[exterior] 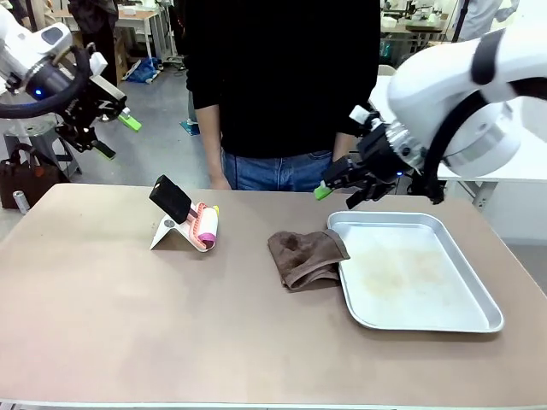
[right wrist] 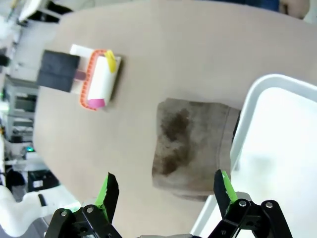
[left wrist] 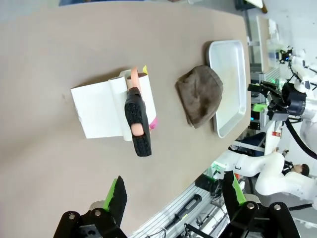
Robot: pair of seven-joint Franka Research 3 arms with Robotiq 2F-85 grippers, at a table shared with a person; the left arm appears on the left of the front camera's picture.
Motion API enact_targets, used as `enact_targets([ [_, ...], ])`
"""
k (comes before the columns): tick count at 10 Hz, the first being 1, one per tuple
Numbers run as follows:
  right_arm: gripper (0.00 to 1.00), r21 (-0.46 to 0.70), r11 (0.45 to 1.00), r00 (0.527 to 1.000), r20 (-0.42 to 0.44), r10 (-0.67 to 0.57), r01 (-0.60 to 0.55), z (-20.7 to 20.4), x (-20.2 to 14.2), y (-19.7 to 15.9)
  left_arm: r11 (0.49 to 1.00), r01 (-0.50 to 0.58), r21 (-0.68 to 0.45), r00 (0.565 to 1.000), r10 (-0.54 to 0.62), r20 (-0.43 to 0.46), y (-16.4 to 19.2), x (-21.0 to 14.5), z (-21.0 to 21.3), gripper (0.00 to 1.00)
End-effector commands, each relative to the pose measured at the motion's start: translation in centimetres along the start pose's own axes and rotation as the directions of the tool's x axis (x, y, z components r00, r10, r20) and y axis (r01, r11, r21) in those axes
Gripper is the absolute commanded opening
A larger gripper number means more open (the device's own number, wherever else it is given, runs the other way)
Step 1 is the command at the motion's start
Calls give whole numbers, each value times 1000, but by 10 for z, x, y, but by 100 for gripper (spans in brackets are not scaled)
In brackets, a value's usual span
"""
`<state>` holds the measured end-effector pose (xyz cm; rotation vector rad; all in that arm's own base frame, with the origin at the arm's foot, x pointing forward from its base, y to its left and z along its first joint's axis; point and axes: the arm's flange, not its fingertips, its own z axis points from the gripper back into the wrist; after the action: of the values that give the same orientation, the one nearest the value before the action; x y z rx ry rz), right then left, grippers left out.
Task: Clean the surface of the table.
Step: Return the Lint Roller and towel to their original positions.
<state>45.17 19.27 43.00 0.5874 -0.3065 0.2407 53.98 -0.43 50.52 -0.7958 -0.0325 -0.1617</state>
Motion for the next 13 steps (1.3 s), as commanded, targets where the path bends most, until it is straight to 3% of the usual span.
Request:
enact_targets([
  [1,100,135,991,999,40,-26,21,26,-30,-19,999,20,-38,999,-19,32,5,-17,6,100],
  [3,100,325,944,996,42,-79,61,61,-62,-42,993,37,-108,999,-35,26,8,-37,31,100],
  [7,100,611,782,984,37,-176,117,126,-127,-90,957,70,-283,998,-69,13,43,-105,73,100],
  [10,100,799,570,940,15,-341,194,158,-139,-135,900,-8,-436,986,79,146,86,-141,65,100],
  [12,100,773,580,928,-30,-372,257,152,-135,-148,842,-50,-537,928,238,287,115,-162,70,100],
  [13,100,746,614,928,-16,-371,258,141,-129,-147,849,-94,-519,855,336,396,117,-159,69,100],
])
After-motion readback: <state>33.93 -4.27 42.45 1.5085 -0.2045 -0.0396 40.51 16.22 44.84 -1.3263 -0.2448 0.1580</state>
